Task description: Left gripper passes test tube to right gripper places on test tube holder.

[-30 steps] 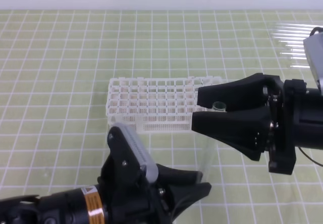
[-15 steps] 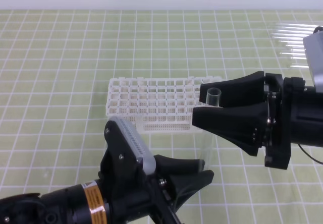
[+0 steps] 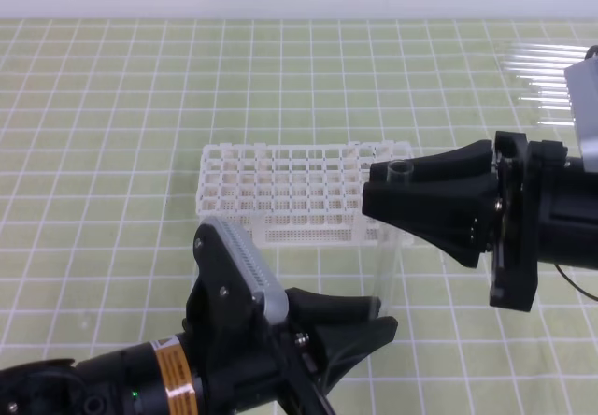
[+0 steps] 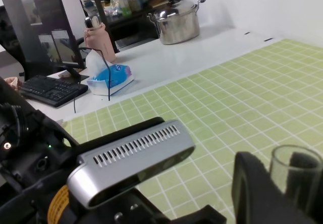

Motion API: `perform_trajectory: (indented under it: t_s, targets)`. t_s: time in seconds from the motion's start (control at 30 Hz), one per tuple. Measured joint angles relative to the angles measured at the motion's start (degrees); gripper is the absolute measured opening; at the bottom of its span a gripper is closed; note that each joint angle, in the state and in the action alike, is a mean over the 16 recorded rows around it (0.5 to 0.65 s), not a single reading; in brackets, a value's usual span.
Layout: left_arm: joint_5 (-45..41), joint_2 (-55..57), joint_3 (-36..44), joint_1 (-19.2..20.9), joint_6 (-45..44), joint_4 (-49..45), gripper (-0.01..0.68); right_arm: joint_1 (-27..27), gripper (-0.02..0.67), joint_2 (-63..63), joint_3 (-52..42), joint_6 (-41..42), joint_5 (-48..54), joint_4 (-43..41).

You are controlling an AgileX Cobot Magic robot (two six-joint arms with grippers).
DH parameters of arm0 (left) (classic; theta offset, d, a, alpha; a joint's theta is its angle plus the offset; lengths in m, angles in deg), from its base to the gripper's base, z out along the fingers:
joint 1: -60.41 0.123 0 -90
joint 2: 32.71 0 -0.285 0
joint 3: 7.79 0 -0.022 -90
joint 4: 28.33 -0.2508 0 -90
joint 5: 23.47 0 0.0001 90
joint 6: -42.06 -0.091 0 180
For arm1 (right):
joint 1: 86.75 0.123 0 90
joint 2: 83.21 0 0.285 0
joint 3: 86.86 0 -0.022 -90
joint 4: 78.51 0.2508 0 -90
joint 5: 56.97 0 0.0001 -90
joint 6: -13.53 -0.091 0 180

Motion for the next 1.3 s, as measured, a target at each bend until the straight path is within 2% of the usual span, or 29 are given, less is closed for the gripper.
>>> perform_trajectory:
  t_s: [0.13, 0.4, 0.8, 0.93, 1.0, 1.3]
  targets:
    - [0.57, 0.10, 0.00, -0.01, 0.09, 0.04, 0.021, 0.00, 0.106, 0.00, 0.02, 0.24, -0.16, 0.06]
    - [1.93, 0.31, 0.01, -0.03, 0.44, 0.02, 0.056, 0.00, 0.100, 0.00, 0.06, 0.33, -0.23, 0.29]
    - [2.55, -1.12, 0.01, 0.10, 1.46, 0.07, 0.321, 0.02, 0.098, 0.00, 0.06, -0.06, 0.23, 0.35]
    - [-0.43, -3.45, 0.01, 0.54, 1.59, 0.06, 0.394, 0.03, 0.098, 0.00, 0.08, 0.04, 0.06, 0.26]
    - [-3.17, -5.33, 0.01, 0.91, 1.65, 0.03, 0.409, 0.03, 0.098, 0.00, 0.09, 0.18, -0.31, 0.21]
    - [-21.06, -19.83, 0.01, 2.80, 0.99, -0.43, 0.399, 0.03, 0.097, 0.00, 0.16, 1.55, -3.26, 0.22]
